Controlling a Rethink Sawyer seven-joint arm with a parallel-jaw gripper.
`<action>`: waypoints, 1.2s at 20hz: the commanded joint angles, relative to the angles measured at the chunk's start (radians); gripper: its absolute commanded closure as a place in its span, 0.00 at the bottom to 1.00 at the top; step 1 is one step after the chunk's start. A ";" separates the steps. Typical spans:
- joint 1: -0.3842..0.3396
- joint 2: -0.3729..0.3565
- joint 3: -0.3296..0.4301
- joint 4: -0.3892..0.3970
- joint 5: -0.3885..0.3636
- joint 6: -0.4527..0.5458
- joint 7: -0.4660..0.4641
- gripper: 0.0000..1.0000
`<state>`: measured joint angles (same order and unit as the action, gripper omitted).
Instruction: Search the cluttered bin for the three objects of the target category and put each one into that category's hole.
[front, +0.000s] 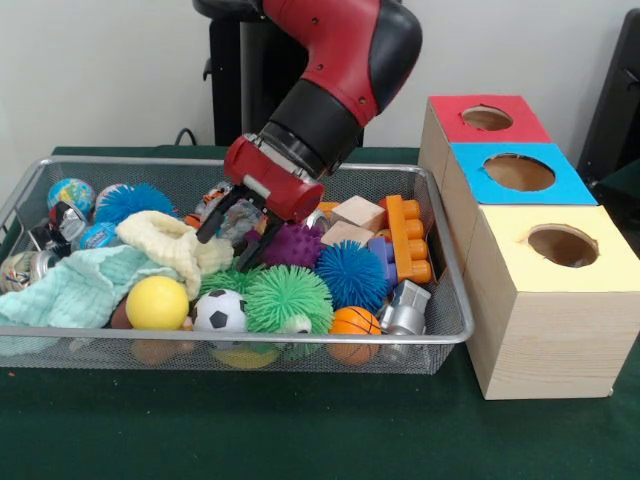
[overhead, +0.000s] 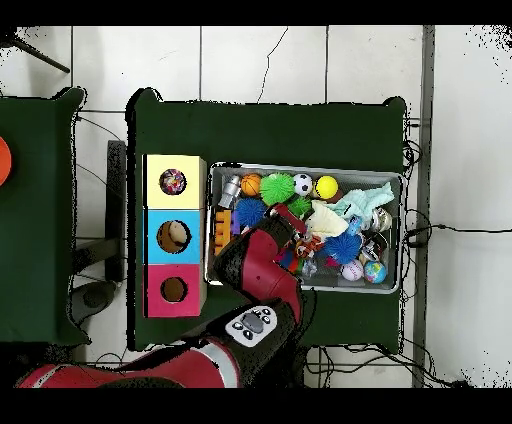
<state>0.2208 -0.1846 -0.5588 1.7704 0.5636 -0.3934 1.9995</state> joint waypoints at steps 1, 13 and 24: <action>-0.066 -0.072 0.224 0.020 -0.138 0.395 0.006 0.00; -0.235 -0.159 0.413 0.031 -0.389 0.646 -0.047 0.00; -0.633 -0.157 0.932 0.083 -0.690 0.700 -0.274 0.00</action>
<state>-0.2607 -0.4345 -0.0420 1.7686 0.0469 0.0131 1.9964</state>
